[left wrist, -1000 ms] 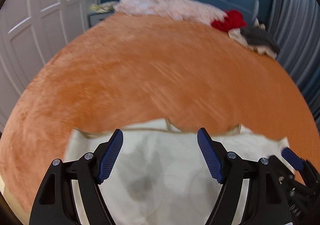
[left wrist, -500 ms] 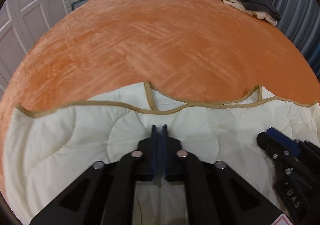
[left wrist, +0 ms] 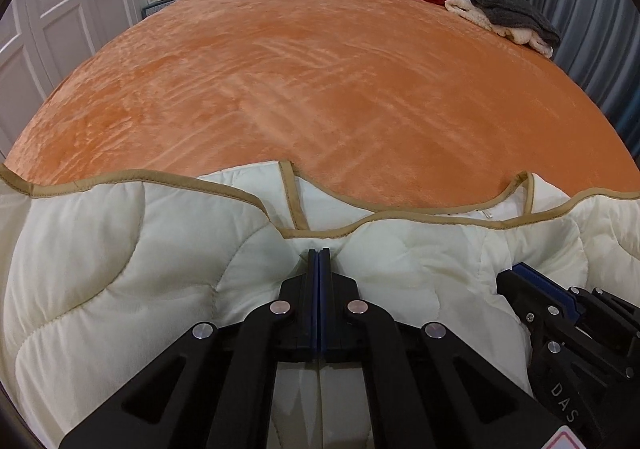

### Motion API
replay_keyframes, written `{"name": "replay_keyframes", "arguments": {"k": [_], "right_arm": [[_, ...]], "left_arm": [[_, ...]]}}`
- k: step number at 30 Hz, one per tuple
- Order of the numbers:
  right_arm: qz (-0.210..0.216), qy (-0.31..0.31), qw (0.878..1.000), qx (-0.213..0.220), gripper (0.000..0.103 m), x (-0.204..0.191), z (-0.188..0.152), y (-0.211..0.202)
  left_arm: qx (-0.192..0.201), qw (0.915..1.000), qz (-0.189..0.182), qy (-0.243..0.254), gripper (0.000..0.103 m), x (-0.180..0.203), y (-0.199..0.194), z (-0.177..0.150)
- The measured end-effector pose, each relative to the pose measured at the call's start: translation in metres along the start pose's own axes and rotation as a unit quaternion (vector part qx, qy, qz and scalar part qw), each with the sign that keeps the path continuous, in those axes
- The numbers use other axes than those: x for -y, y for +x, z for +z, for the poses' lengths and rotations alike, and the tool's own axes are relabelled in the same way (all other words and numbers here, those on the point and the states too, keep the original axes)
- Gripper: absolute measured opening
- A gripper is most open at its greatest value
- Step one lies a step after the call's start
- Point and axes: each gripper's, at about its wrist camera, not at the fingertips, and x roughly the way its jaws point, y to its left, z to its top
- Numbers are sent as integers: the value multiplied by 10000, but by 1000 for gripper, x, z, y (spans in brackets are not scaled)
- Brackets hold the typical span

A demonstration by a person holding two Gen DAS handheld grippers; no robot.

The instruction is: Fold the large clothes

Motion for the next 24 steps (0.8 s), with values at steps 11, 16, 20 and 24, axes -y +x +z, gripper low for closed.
{"name": "replay_keyframes", "arguments": {"k": [11, 16, 20, 24], "right_arm": [[230, 234, 9995, -37, 5, 8, 8, 1], [239, 485, 9984, 136, 11, 15, 17, -26], [381, 459, 9980, 222, 12, 6, 14, -49], [547, 282, 9977, 286, 12, -13, 7, -65]], "left_arm": [[-30, 9999, -59, -88, 0, -3, -1, 5], [-15, 9958, -476, -780, 3, -32, -26, 15], [138, 9950, -536, -832, 3, -41, -52, 19], [379, 9967, -495, -523, 3, -32, -80, 16]]}}
